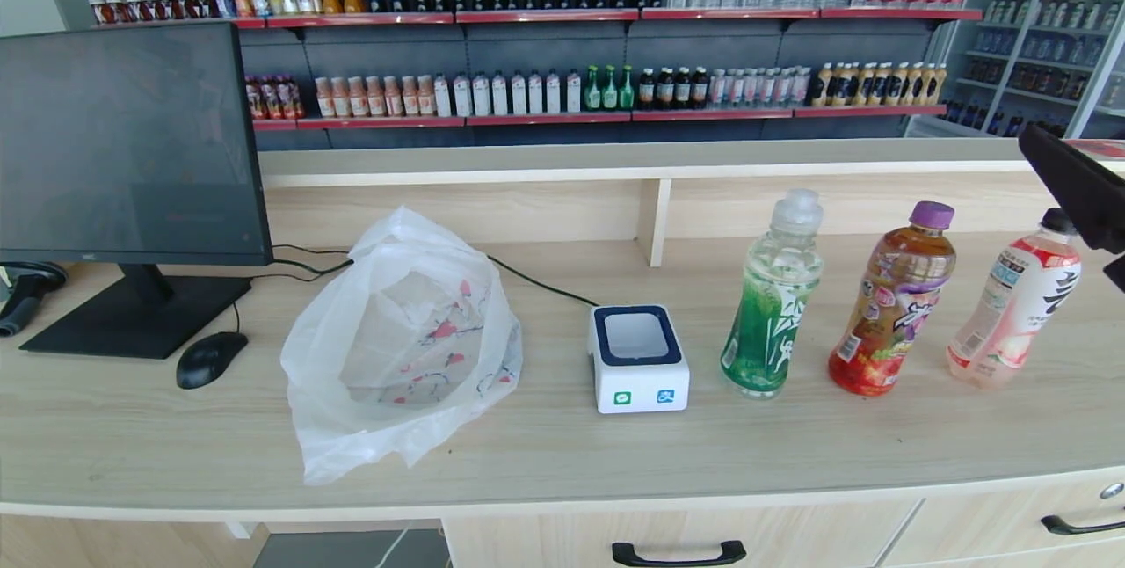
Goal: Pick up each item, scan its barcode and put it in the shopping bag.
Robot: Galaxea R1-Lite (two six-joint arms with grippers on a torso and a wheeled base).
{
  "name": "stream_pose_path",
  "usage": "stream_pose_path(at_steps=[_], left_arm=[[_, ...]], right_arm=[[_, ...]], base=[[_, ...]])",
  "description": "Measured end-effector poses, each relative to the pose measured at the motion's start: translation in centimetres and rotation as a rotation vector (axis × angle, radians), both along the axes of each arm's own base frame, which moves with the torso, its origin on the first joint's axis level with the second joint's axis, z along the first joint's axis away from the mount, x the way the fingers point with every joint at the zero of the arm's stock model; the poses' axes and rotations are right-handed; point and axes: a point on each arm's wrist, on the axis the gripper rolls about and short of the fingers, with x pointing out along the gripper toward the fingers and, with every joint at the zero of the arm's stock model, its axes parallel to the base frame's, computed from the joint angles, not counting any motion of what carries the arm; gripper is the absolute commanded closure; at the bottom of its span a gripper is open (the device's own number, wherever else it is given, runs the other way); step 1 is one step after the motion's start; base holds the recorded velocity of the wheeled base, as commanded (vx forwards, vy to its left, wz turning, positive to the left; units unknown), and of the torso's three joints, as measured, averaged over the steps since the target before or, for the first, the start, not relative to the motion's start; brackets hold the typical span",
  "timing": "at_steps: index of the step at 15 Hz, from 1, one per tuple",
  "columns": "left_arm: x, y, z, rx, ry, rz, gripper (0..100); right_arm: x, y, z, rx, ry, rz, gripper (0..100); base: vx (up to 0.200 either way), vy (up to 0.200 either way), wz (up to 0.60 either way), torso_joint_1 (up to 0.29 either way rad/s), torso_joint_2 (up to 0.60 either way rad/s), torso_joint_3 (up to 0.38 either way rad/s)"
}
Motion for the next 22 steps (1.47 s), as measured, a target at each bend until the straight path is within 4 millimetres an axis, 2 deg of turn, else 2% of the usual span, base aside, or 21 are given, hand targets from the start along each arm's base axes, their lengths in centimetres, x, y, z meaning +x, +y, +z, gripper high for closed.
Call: stream_pose_path(at_steps=[3,5,7,9,12,19,22], left_arm=[[0.0,0.0,0.0,0.0,0.0,0.0,0],[0.0,0.0,0.0,0.0,0.0,0.0,0],[0.0,0.0,0.0,0.0,-0.001,0.0,0],[0.0,0.0,0.0,0.0,0.0,0.0,0],[0.0,0.0,0.0,0.0,0.0,0.0,0],[0.0,0.0,0.0,0.0,0.0,0.0,0],[0.0,0.0,0.0,0.0,0.0,0.0,0]], right_arm=[[3.7,1.1,-0.8,0.031,-0.089,-0.014,0],[5.4,2.1,-2.1,0.026,-0.042,-0.007,0],[6.2,3.5,-3.5,0.0,0.012,0.029,0],[6.5,4.1,-4.9,-0.024,0.07,0.045,0],[6.1,4.0,-7.1,-0.031,0.166,0.047,0],[5.7,3.6,-8.9,0.014,0.265,0.056,0],[5.7,4.1,-9.8,0.022,0.311,0.081,0]], base=[[0.0,0.0,0.0,0.0,0.0,0.0],[0.0,0.0,0.0,0.0,0.0,0.0],[0.0,0.0,0.0,0.0,0.0,0.0],[0.0,0.0,0.0,0.0,0.0,0.0],[0.0,0.0,0.0,0.0,0.0,0.0],[0.0,0.0,0.0,0.0,0.0,0.0],[0.0,0.0,0.0,0.0,0.0,0.0]])
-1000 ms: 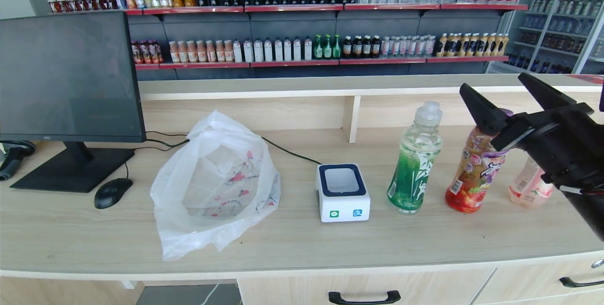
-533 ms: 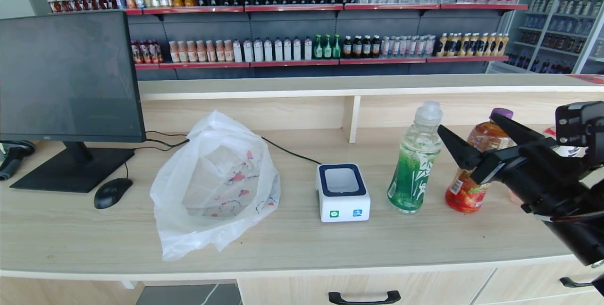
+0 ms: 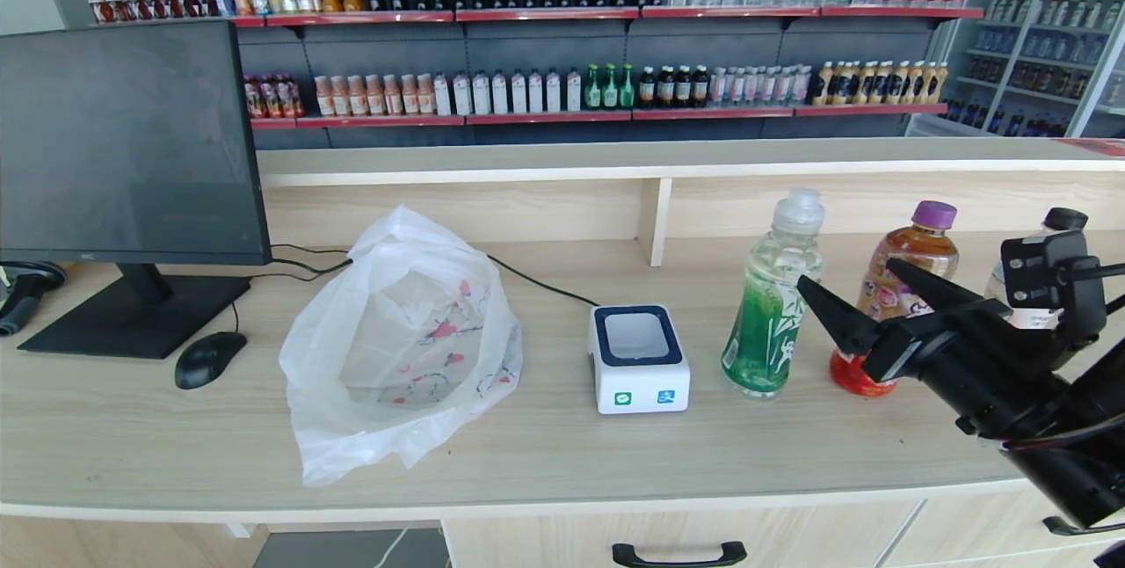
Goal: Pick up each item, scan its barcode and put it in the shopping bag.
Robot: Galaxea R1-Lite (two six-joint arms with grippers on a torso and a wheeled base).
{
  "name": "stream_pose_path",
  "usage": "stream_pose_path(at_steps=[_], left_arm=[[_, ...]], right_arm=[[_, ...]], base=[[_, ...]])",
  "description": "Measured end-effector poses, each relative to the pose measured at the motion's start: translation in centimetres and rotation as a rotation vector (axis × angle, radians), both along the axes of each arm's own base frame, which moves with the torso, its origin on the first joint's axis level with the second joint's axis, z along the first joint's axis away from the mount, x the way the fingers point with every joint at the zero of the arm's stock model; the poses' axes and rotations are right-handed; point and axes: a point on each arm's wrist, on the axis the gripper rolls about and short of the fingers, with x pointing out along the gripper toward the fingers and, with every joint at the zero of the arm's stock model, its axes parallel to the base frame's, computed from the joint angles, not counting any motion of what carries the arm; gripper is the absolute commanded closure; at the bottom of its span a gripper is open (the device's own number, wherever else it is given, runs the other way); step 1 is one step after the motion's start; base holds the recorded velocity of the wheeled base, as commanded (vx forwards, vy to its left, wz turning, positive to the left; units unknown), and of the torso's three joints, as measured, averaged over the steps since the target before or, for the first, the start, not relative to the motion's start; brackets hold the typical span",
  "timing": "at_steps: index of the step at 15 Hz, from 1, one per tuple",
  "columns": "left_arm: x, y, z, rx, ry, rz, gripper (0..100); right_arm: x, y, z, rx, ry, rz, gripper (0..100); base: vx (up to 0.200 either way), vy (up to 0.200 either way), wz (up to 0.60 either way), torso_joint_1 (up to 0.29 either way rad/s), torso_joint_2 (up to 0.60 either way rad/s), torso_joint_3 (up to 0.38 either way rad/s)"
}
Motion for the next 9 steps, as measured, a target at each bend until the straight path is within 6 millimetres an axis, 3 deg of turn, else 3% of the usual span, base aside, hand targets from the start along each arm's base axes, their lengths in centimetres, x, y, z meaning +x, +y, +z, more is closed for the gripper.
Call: stream_pose_path(at_steps=[4,9], left_arm=[[0.0,0.0,0.0,0.0,0.0,0.0,0],[0.0,0.0,0.0,0.0,0.0,0.0,0]], right_arm=[[-0.3,0.6,-1.6,-0.018,0.071,0.022,0],[0.7,1.1,-3.0,-0.007,0.136,-0.084,0]], base=[[0.0,0.0,0.0,0.0,0.0,0.0],[0.0,0.0,0.0,0.0,0.0,0.0]])
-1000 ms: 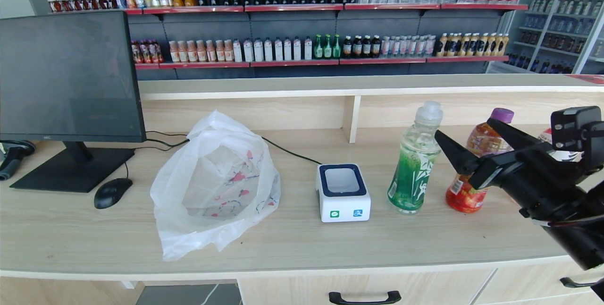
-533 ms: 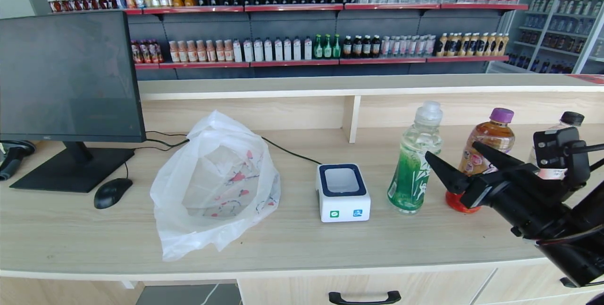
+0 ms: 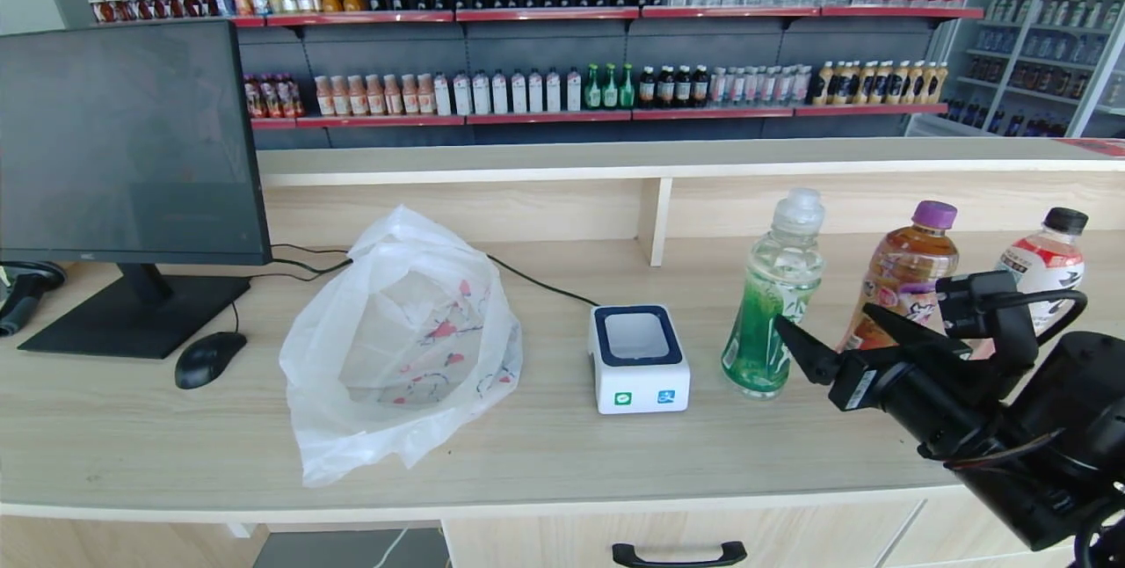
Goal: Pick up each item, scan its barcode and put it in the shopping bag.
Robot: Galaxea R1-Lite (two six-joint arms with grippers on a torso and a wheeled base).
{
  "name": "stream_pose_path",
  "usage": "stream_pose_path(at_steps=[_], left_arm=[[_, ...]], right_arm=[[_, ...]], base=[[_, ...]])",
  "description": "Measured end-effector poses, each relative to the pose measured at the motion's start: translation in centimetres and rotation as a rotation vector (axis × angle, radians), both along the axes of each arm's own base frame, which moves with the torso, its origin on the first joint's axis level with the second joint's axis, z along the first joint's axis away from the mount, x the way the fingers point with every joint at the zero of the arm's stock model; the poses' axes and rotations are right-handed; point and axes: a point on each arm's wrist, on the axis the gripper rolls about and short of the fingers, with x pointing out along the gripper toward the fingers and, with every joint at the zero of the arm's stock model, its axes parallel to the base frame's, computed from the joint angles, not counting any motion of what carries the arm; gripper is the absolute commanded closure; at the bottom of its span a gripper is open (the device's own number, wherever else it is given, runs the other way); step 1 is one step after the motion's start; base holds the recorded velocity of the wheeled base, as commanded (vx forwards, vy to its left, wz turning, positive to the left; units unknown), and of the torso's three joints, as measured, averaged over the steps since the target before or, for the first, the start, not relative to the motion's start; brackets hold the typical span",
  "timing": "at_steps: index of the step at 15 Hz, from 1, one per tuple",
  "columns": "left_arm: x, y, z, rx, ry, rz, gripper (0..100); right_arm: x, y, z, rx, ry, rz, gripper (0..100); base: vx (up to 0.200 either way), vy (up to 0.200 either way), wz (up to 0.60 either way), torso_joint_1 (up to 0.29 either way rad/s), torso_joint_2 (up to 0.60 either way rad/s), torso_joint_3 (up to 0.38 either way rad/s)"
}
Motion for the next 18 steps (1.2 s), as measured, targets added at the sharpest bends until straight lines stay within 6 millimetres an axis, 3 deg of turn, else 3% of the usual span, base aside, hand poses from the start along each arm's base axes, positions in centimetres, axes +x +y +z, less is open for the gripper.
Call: stream_pose_path(at_steps=[6,18], left_arm=[[0.0,0.0,0.0,0.0,0.0,0.0,0],[0.0,0.0,0.0,-0.001,0.0,0.0,0]], right_arm=[[0.3,2.1,-1.0,0.012,0.036,0.03,0],[4.9,3.0,-2.5,-0.012,0.029,-0.009,0]], base=[[0.0,0.0,0.0,0.0,0.0,0.0],[0.0,0.0,0.0,0.0,0.0,0.0]])
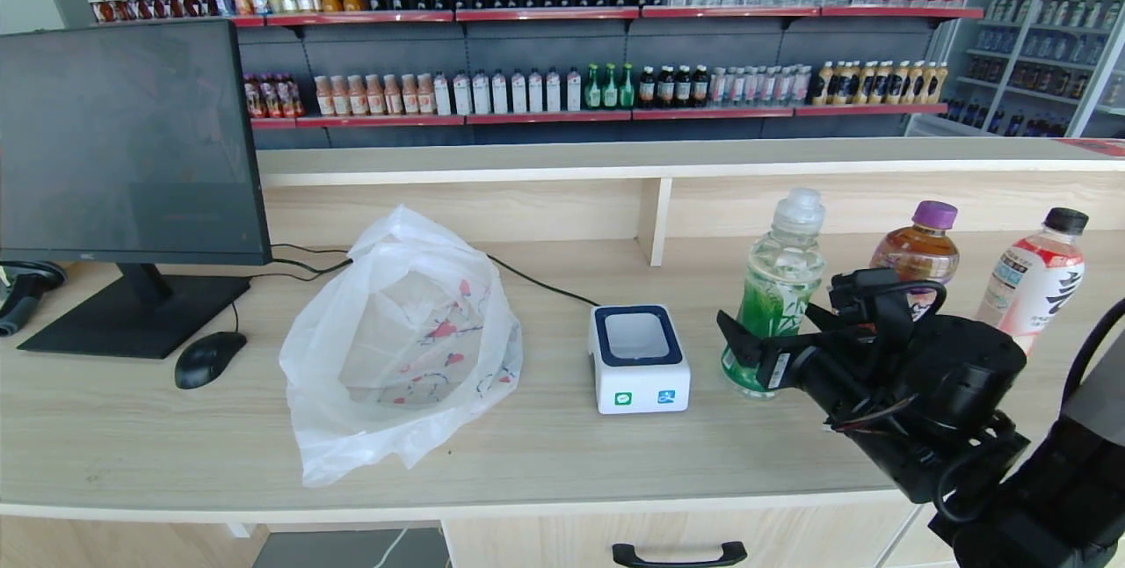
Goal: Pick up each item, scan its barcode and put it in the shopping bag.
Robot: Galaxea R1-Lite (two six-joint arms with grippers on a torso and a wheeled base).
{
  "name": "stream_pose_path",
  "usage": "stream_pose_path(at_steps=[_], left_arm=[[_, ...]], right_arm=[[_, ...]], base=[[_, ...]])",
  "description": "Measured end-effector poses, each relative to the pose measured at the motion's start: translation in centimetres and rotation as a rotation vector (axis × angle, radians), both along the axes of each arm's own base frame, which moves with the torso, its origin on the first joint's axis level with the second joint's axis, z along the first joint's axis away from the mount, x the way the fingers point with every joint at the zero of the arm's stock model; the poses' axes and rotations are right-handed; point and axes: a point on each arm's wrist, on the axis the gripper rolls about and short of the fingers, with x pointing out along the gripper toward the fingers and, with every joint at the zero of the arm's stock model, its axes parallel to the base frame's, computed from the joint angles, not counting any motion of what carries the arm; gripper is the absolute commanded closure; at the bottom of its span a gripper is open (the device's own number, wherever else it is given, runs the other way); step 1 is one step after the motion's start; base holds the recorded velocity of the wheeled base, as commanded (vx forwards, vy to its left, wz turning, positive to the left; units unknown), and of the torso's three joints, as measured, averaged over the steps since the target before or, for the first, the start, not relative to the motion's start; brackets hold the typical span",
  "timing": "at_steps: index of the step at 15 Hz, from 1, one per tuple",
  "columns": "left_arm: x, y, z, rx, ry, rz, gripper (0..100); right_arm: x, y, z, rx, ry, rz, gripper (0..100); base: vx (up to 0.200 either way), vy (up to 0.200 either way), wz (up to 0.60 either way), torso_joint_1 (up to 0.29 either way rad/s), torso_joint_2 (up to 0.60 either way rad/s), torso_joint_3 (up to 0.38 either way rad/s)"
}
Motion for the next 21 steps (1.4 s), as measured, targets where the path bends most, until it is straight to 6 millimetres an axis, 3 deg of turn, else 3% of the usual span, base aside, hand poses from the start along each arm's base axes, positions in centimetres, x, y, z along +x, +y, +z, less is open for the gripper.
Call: stream_pose_path(at_steps=[5,10,18,19,21], left_arm=[[0.0,0.0,0.0,0.001,0.0,0.0,0],[0.0,0.0,0.0,0.001,0.001,0.0,0],[0.0,0.0,0.0,0.001,0.001,0.0,0],[0.0,0.0,0.0,0.001,0.001,0.0,0],[0.0,0.0,0.0,0.001,0.0,0.0,0]], right_arm=[[1.0,0.3,-0.6,-0.014,0.002,-0.005,0],[1.8,-0.8,-0.5,-0.018,-0.009,-0.045,0],[2.0,-1.0,-0.4,-0.012,-0.014,-0.053,0],[2.0,-1.0,-0.4,-0.012,-0.014,-0.053,100],[1.9,-1.0,-0.2,-0.01,-0.017,-0.05,100]], base=[[0.0,0.0,0.0,0.0,0.0,0.0],[0.0,0.0,0.0,0.0,0.0,0.0],[0.0,0.0,0.0,0.0,0.0,0.0],[0.0,0.0,0.0,0.0,0.0,0.0],[0.0,0.0,0.0,0.0,0.0,0.0]])
